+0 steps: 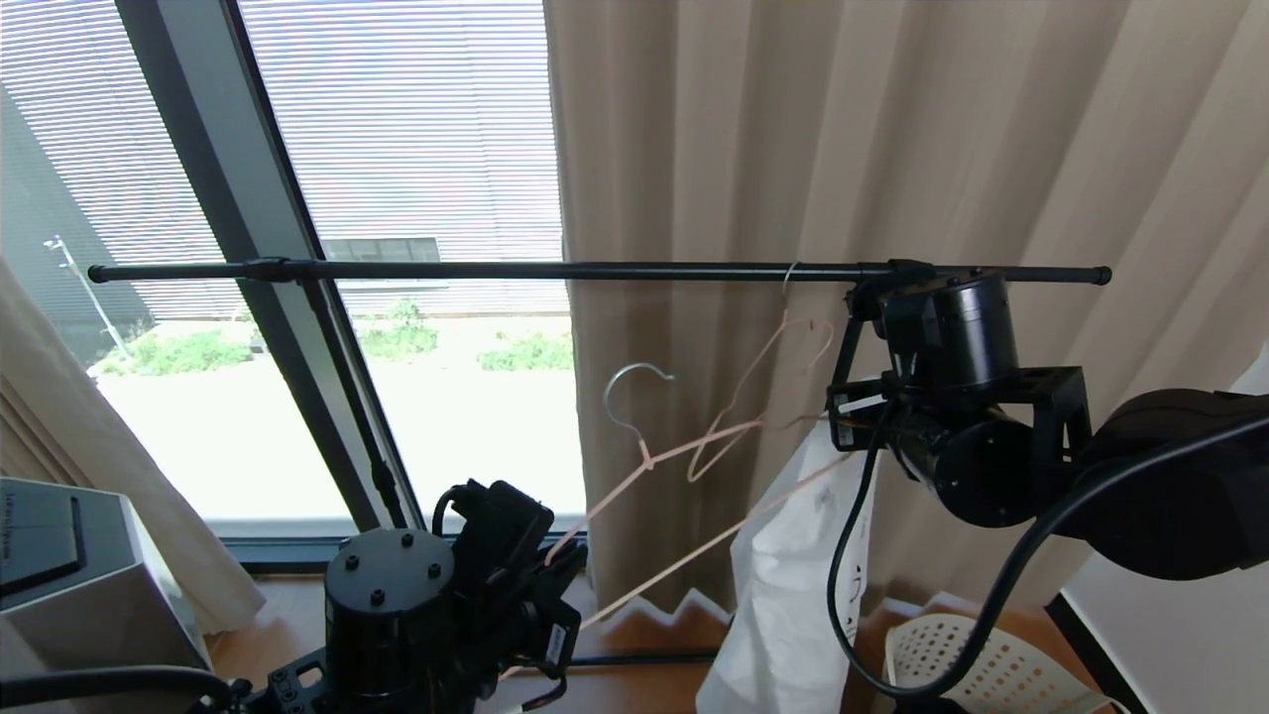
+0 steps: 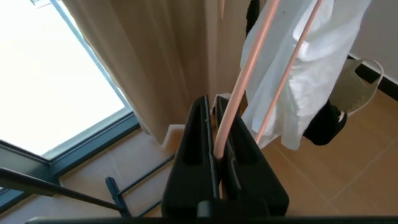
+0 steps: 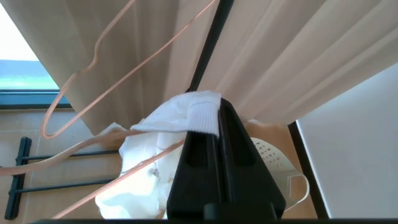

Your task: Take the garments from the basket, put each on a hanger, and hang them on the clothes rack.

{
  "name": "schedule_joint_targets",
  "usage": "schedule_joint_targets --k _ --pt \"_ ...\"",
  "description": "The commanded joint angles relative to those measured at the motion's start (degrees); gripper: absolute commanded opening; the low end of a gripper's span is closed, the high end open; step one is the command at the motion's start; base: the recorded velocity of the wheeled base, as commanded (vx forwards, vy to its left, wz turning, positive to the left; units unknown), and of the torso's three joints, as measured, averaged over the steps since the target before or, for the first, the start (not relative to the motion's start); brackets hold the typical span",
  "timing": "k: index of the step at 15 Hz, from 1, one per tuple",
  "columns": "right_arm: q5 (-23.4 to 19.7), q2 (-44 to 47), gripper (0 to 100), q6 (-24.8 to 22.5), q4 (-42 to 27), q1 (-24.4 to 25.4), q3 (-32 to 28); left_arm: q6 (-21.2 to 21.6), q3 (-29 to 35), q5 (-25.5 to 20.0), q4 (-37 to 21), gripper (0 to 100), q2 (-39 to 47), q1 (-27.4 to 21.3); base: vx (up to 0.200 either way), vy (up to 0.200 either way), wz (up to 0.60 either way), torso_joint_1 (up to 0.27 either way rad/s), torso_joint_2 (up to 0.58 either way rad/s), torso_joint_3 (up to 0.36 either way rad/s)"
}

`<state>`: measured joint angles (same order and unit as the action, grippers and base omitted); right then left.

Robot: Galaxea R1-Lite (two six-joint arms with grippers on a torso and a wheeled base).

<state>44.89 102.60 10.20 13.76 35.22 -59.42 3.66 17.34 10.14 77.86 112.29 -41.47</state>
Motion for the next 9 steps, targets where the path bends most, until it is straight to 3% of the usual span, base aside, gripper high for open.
schedule_joint_targets --k 1,4,9 --pt "0.03 0.15 0 -0.01 0.04 0.03 -0.09 -0.41 1.83 1.20 0.01 0 1.44 0.08 0.000 0.000 0.00 0.000 0.00 0.000" --pt "4.95 0.94 0 0.17 0.04 0.03 -0.44 -1.81 3.76 4.18 0.01 0 1.36 0.34 0.000 0.000 0.00 0.000 0.00 0.000" --pt "5.48 2.61 0 0.34 0.04 3.01 -1.49 -2.51 2.79 3.92 1.06 0 1.27 -1.15 0.000 0.000 0.00 0.000 0.00 0.000"
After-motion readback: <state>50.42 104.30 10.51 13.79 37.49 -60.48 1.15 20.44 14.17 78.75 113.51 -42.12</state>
